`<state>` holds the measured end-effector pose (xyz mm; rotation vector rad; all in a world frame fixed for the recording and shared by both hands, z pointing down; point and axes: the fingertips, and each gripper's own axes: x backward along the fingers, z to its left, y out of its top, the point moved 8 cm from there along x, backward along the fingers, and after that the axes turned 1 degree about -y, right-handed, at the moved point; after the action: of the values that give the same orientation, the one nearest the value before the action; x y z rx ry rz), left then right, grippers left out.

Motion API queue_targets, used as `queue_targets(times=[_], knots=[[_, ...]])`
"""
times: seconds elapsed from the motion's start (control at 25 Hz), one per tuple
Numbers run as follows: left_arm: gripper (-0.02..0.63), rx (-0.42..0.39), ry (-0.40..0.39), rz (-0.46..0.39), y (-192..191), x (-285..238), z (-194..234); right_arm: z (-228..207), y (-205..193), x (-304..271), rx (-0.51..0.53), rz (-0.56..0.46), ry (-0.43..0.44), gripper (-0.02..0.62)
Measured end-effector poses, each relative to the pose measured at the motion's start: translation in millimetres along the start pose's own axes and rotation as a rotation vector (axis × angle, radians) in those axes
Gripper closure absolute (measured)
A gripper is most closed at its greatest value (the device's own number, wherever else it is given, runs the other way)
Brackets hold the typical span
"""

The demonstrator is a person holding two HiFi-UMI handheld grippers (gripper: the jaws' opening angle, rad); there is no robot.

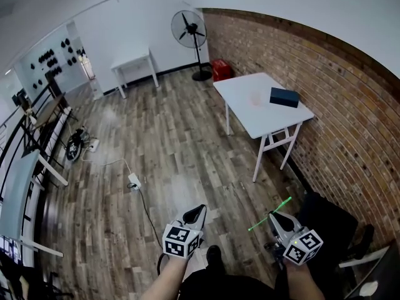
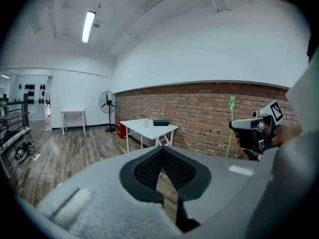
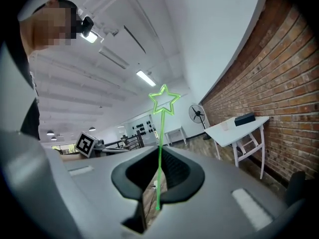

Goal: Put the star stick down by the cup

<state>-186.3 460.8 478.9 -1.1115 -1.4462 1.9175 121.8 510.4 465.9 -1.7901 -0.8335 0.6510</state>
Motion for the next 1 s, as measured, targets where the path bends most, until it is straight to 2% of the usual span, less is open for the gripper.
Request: queue_targets(times=[0.28, 0.6, 1.0], knots=[[0.6, -0.01, -0.039, 0.025, 19.8, -59.8, 68.9, -30.6, -11.9, -77.6, -0.031, 0.041, -0.031, 0.58], [0.6, 0.016, -0.095, 0.072, 22.3, -117.3, 138.5, -49.8, -7.7, -159.3, -0.052, 0.069, -0.072, 0.58], [0.6, 0.04, -0.14, 0.038, 39.6, -146.3, 194.2, -46.2, 7.6, -223.3, -0.015, 0.096, -0.077, 0.58]])
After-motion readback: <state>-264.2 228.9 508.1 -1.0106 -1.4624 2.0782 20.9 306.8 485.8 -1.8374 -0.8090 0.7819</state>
